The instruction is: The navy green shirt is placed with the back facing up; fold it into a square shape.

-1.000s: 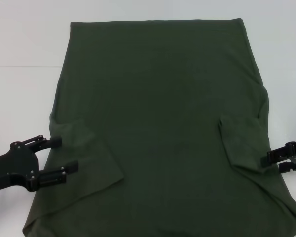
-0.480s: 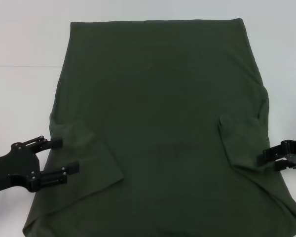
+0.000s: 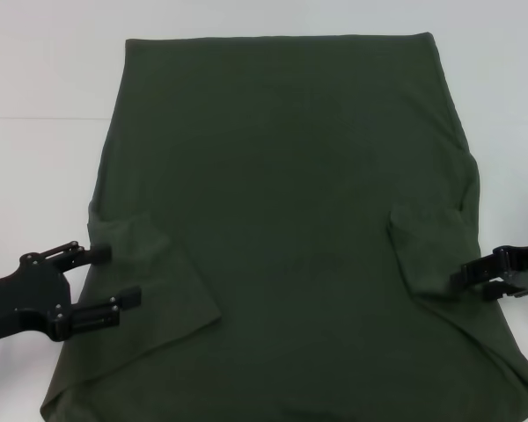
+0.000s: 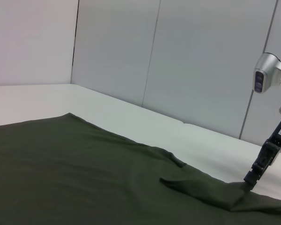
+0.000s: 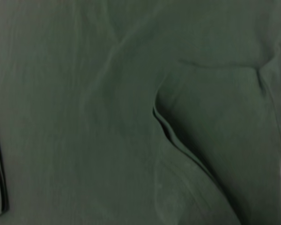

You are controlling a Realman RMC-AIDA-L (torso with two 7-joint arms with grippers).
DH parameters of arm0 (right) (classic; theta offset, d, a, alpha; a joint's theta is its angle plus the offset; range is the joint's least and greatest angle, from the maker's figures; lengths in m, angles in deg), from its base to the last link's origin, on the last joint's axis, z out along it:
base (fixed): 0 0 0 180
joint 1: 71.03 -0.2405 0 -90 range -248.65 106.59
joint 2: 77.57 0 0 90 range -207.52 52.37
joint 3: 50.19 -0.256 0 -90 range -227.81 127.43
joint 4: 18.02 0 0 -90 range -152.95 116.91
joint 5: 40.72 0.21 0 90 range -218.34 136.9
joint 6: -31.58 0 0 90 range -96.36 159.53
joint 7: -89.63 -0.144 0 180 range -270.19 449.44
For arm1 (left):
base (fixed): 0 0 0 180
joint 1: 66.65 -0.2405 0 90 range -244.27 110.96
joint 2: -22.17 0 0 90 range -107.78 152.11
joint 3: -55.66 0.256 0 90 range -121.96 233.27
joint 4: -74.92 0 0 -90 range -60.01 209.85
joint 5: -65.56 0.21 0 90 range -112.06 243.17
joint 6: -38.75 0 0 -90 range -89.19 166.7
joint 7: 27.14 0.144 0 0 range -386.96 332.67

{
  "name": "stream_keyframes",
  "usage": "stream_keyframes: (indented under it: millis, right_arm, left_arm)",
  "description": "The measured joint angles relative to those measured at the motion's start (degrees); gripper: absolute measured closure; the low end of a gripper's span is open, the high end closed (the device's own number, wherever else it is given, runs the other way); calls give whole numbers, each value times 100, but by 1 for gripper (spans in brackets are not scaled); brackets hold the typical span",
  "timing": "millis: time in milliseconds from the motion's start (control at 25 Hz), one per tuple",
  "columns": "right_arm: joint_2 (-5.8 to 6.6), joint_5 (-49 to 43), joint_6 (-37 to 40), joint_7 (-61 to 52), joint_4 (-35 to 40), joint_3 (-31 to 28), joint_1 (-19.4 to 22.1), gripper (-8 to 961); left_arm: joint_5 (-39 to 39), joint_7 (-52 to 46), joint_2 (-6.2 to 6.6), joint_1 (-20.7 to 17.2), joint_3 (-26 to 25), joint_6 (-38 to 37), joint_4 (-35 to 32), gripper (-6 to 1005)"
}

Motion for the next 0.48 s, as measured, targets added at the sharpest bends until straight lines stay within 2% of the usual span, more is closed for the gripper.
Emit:
stream_keyframes:
  millis: [480]
  right_arm:
    - [-104,67,-57,52,-3,-28,-155,297]
  left_arm:
    - [0,0,-6,1,23,36,0,163]
